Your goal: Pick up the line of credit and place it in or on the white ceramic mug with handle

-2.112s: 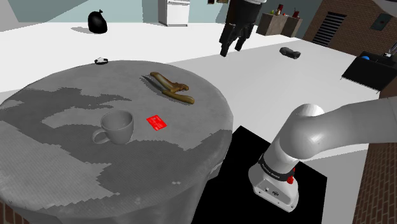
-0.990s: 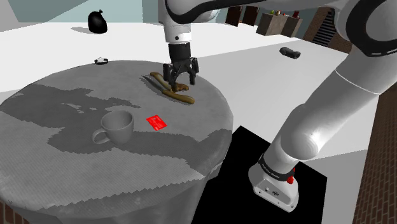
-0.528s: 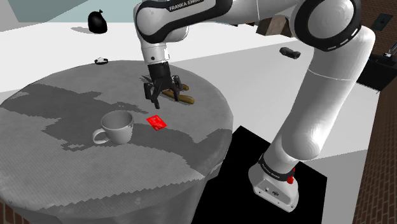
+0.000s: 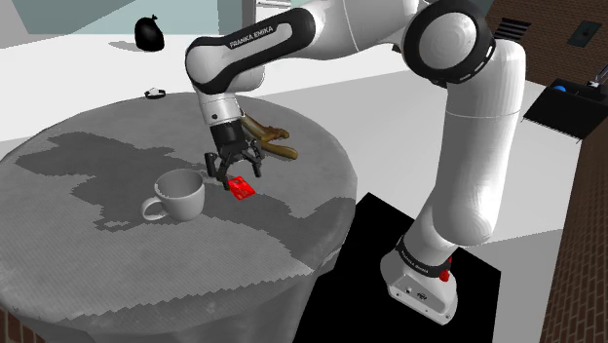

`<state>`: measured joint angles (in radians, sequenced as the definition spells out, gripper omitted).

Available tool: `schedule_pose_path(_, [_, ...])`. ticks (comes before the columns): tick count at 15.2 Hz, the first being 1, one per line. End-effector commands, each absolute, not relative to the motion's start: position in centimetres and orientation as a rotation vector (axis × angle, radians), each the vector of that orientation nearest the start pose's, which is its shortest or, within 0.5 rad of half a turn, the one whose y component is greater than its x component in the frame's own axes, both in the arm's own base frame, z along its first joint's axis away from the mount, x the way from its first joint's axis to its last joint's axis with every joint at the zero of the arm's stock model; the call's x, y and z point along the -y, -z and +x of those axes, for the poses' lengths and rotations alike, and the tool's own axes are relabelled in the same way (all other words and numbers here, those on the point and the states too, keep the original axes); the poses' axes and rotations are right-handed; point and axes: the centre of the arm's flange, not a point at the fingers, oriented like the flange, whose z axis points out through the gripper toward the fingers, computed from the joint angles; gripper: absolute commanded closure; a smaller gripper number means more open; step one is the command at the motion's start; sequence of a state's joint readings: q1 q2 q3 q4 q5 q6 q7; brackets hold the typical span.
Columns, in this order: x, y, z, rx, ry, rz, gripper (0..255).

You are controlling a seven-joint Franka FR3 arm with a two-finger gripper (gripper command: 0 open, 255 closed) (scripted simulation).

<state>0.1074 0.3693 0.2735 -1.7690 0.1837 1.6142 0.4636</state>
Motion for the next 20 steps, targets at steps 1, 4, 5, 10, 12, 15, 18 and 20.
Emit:
schedule_pose_path(1, [-22.6, -32.6, 53.3, -0.195, -0.888, -2.962, 0])
schedule_pose_path(4, [-22.8, -31.0, 52.3, -0.195, -0.888, -2.962, 0])
schedule_pose_path(5, [-22.8, -31.0, 52.3, -0.195, -0.887, -2.962, 0])
schedule_pose_path(10, [-22.8, -31.0, 52.3, -0.195, -0.888, -2.962, 0])
schedule_pose_path(12, [-22.8, -31.0, 52.3, -0.195, -0.888, -2.962, 0])
schedule_pose_path(15, [-22.8, -31.0, 52.3, -0.195, -0.888, -2.962, 255])
schedule_pose_path(18, [-22.6, -30.9, 52.2, -0.195, -0.887, -2.962, 255])
schedule_pose_path(20, [-22.7, -30.9, 52.3, -0.195, -0.887, -2.962, 255])
